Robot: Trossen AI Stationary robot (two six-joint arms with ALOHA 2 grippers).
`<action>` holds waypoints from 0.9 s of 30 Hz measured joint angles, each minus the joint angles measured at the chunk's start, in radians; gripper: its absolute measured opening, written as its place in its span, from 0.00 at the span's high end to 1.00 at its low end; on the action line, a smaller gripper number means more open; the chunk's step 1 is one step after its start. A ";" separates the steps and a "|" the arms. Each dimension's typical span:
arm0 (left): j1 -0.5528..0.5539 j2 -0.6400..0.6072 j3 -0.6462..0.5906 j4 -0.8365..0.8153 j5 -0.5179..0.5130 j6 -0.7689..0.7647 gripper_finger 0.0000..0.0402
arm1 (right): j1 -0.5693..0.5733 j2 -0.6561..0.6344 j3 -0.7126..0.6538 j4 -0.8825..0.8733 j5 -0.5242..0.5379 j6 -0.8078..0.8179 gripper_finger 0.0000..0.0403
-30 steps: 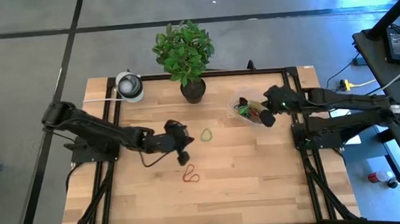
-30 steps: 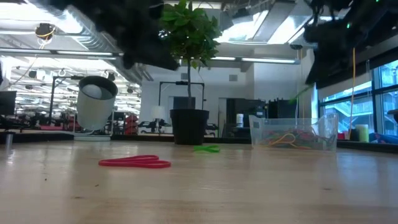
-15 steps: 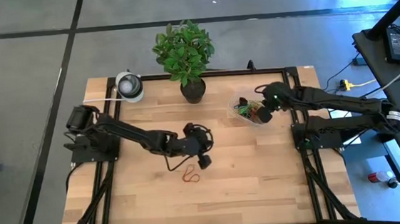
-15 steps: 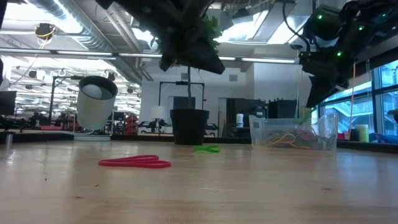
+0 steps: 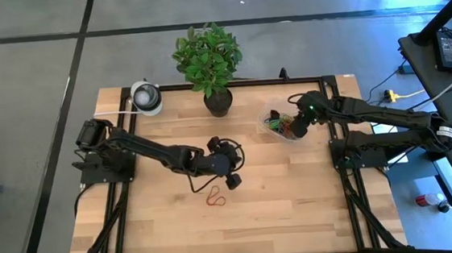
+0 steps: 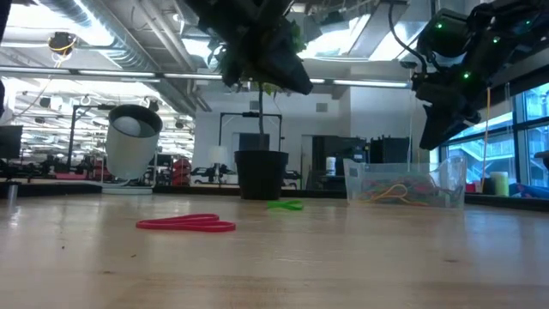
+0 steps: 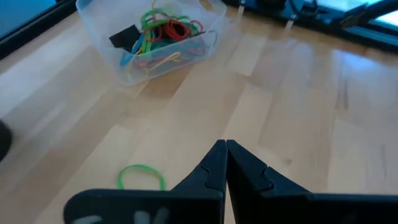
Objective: Pick and place rubber bands into bin
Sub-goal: Put the bottom green rubber band into the bin, then put the green rubber band into the bin
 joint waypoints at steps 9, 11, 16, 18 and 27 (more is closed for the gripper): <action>0.002 0.000 0.048 -0.083 -0.020 0.001 1.00 | 0.000 -0.013 0.029 -0.017 -0.057 0.003 0.47; 0.007 0.000 0.049 -0.093 -0.017 0.002 1.00 | 0.000 -0.030 0.055 -0.012 -0.139 -0.020 0.47; 0.037 0.000 0.049 -0.111 0.036 0.060 0.98 | 0.016 -0.074 0.110 -0.004 -0.327 -0.024 0.50; 0.055 0.000 0.049 -0.114 0.060 0.097 0.96 | 0.030 -0.089 0.114 -0.004 -0.361 -0.024 0.52; 0.165 0.041 0.039 -0.171 0.221 0.203 0.76 | 0.120 -0.096 0.114 -0.010 -0.332 0.017 0.61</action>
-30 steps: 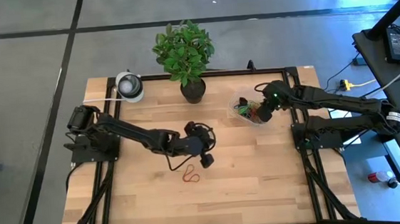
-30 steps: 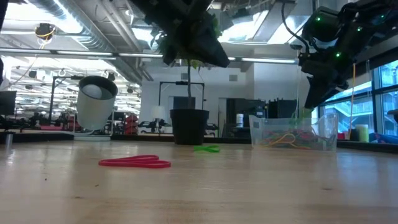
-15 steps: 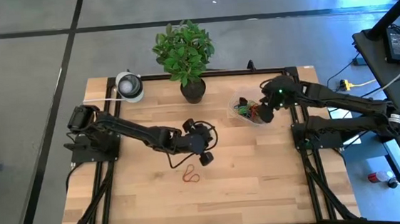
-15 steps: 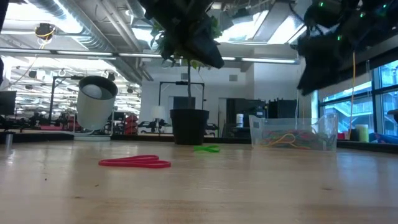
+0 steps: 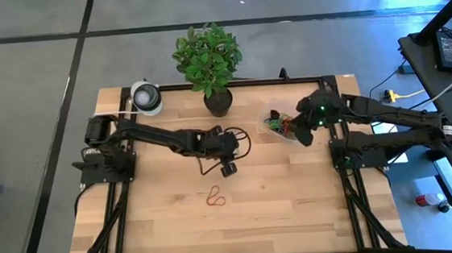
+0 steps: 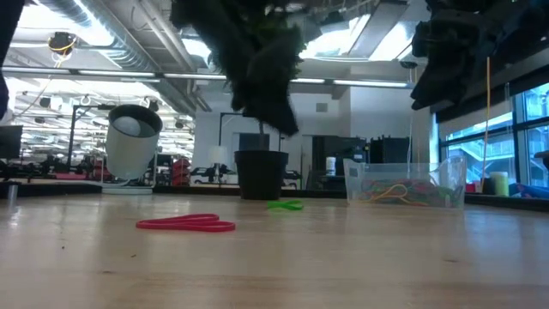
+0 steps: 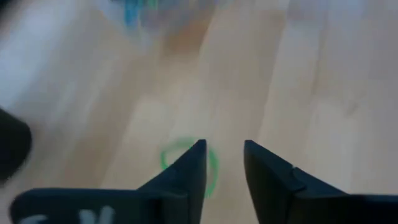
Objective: Pick and place rubber bands into bin
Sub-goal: Put the green rubber band into the bin
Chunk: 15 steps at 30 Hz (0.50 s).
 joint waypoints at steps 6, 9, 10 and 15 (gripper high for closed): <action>0.057 0.078 -0.004 -0.036 0.137 0.083 0.65 | 0.055 0.000 0.000 -0.001 0.046 0.099 0.67; 0.076 0.115 -0.004 -0.029 0.204 0.161 0.63 | 0.070 0.000 0.000 -0.002 0.044 0.161 0.70; 0.079 0.127 -0.003 -0.024 0.218 0.191 0.63 | 0.077 0.000 0.000 -0.002 0.045 0.178 0.71; 0.086 0.168 -0.004 -0.033 0.214 0.310 0.65 | 0.125 -0.003 0.000 -0.006 0.045 0.237 0.76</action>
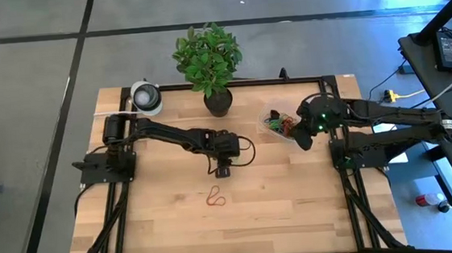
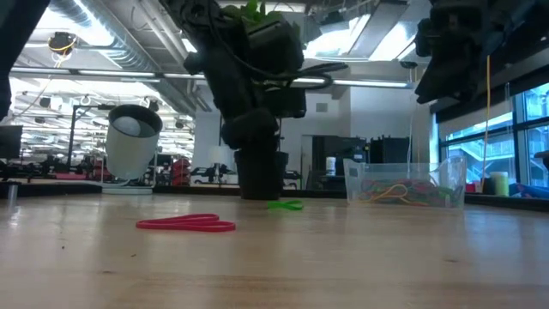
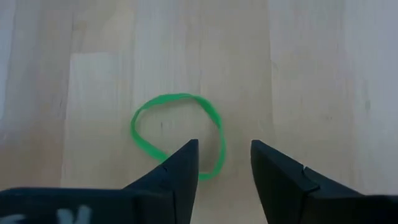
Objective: Pick and place rubber bands into bin
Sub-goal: Put the green rubber band into the bin
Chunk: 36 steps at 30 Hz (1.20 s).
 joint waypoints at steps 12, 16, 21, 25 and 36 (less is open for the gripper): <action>0.031 0.009 0.000 -0.007 0.034 0.103 0.91 | 0.251 -0.077 0.000 -0.172 -0.017 0.096 0.98; 0.025 0.009 0.000 -0.008 0.059 0.115 0.99 | 0.318 -0.133 0.000 -0.258 -0.017 0.130 0.98; 0.002 0.009 0.000 -0.010 0.025 0.137 0.97 | 0.357 -0.208 0.000 -0.291 0.001 0.164 0.99; -0.006 0.009 0.000 -0.009 0.017 0.120 0.89 | 0.361 -0.257 0.000 -0.291 0.025 0.145 0.99; -0.010 0.058 0.000 0.037 -0.018 0.006 0.71 | 0.361 -0.311 0.000 -0.291 0.026 0.074 0.98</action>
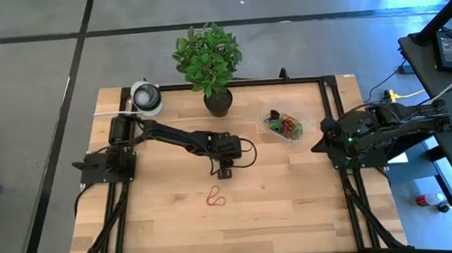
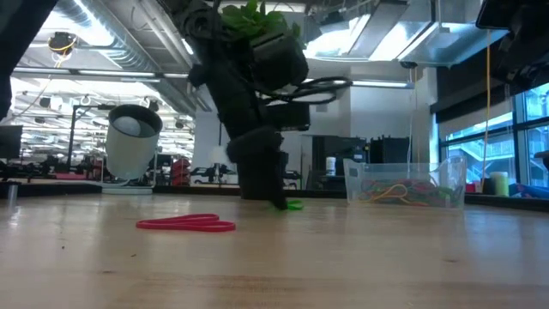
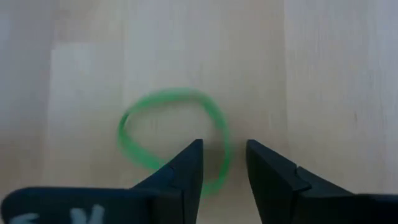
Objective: Pick and place rubber bands into bin
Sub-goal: Put the green rubber band into the bin
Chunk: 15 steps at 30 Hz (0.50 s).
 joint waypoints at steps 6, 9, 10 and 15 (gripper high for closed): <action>-0.034 0.080 0.037 0.043 -0.016 -0.105 0.82 | 0.000 0.001 0.000 0.000 0.000 -0.013 0.98; -0.045 0.089 0.088 0.018 -0.052 -0.120 0.96 | 0.000 0.001 0.000 0.000 0.000 -0.013 0.98; -0.051 0.087 0.118 -0.001 -0.079 -0.105 0.98 | 0.000 0.001 0.000 0.000 0.000 -0.016 0.98; -0.053 0.085 0.359 -0.034 -0.126 0.061 0.99 | 0.000 0.001 0.000 0.002 0.000 -0.043 0.98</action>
